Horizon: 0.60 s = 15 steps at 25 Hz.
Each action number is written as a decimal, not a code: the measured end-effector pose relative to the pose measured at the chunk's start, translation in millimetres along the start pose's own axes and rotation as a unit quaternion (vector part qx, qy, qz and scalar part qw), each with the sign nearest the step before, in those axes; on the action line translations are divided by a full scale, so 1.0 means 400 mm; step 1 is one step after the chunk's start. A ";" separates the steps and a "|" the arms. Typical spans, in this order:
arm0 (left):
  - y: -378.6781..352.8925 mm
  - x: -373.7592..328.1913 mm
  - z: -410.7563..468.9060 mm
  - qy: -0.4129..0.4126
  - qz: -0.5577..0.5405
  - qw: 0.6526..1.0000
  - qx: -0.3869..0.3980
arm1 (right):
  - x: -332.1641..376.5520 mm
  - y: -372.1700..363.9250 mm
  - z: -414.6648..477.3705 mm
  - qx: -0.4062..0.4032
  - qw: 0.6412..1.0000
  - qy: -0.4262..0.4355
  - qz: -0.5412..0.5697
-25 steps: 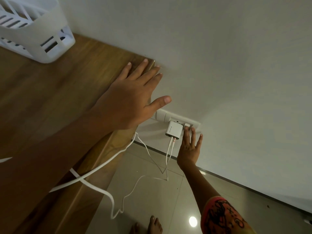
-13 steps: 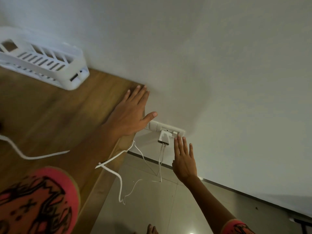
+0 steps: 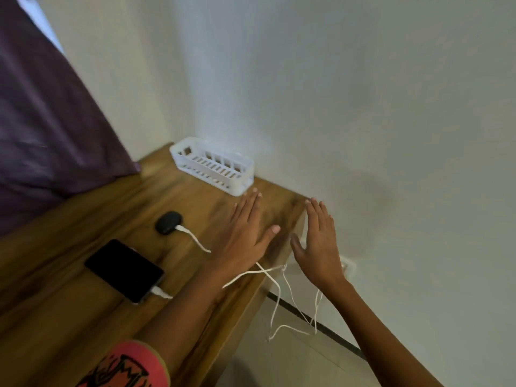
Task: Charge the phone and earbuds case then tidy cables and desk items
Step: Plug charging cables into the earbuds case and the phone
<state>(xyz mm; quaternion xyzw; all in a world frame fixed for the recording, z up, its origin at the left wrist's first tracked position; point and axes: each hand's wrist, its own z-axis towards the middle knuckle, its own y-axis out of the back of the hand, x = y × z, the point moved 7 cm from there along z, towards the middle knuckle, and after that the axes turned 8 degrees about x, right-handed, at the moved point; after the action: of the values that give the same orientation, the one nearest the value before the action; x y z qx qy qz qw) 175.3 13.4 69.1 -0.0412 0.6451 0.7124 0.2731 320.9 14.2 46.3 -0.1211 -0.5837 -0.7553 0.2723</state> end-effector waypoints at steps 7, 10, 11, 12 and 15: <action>0.103 0.202 -0.213 0.194 -0.057 0.975 -0.094 | 0.350 -0.137 0.026 0.118 0.966 0.143 0.178; 0.129 0.295 -0.287 0.295 -0.082 0.942 -0.138 | 0.435 -0.233 0.031 0.221 0.931 0.194 0.218; 0.133 0.321 -0.313 0.333 -0.094 0.926 -0.149 | 0.456 -0.268 0.031 0.270 0.917 0.197 0.219; 0.129 0.343 -0.335 0.366 -0.110 0.911 -0.153 | 0.465 -0.299 0.030 0.309 0.905 0.198 0.215; 0.108 0.392 -0.401 0.444 -0.167 0.862 -0.178 | 0.475 -0.386 0.027 0.372 0.887 0.224 0.154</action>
<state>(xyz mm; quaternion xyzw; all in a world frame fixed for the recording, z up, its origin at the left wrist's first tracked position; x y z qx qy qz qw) -23.7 -86.0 17.0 -0.5080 0.5441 0.6650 0.0606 77.7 -0.8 18.7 0.0736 -0.7196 -0.4383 0.5336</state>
